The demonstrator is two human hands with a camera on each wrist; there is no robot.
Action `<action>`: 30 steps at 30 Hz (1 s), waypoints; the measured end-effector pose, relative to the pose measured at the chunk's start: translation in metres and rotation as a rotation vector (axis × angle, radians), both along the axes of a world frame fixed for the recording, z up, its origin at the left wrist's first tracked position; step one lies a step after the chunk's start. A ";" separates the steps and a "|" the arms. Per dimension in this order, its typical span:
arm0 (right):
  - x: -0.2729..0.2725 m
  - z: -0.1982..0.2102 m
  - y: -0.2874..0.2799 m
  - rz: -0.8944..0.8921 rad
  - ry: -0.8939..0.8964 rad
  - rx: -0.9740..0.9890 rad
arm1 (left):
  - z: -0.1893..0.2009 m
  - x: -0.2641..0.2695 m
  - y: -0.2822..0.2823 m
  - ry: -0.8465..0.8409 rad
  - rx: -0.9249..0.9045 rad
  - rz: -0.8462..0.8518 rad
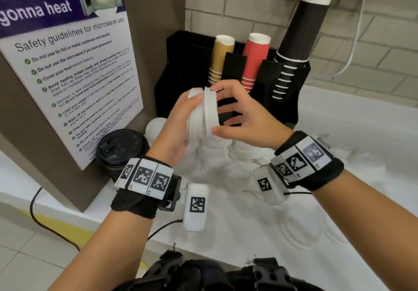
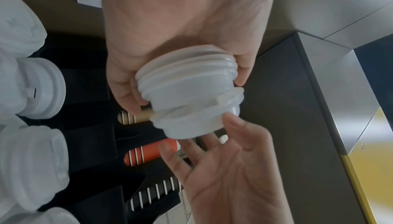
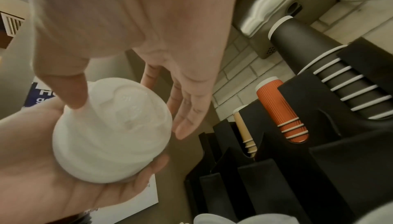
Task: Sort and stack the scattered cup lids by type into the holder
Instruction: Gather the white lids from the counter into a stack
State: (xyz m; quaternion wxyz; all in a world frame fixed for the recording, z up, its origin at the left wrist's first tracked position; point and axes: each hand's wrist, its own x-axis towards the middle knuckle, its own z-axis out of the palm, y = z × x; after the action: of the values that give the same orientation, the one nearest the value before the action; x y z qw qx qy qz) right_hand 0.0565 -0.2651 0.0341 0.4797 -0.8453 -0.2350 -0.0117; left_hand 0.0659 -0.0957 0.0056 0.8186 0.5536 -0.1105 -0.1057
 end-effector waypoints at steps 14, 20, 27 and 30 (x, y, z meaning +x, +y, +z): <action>0.014 -0.002 0.017 0.015 -0.022 0.023 | 0.001 0.009 0.003 -0.002 -0.013 0.064; 0.041 -0.018 0.037 -0.125 0.033 -0.220 | 0.019 0.026 0.032 -0.016 -0.083 0.168; 0.038 -0.076 0.079 0.097 0.313 -0.989 | 0.028 0.034 0.058 -0.050 -0.080 0.167; 0.037 -0.085 0.086 0.055 0.336 -1.016 | 0.029 0.036 0.064 -0.067 -0.072 0.152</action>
State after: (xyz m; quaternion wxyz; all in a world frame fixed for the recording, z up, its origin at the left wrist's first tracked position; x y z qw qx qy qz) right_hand 0.0937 -0.1786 -0.0514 0.0410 -0.9548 -0.1529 0.2514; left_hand 0.1022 -0.0320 0.0347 0.8396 0.5337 -0.0991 -0.0204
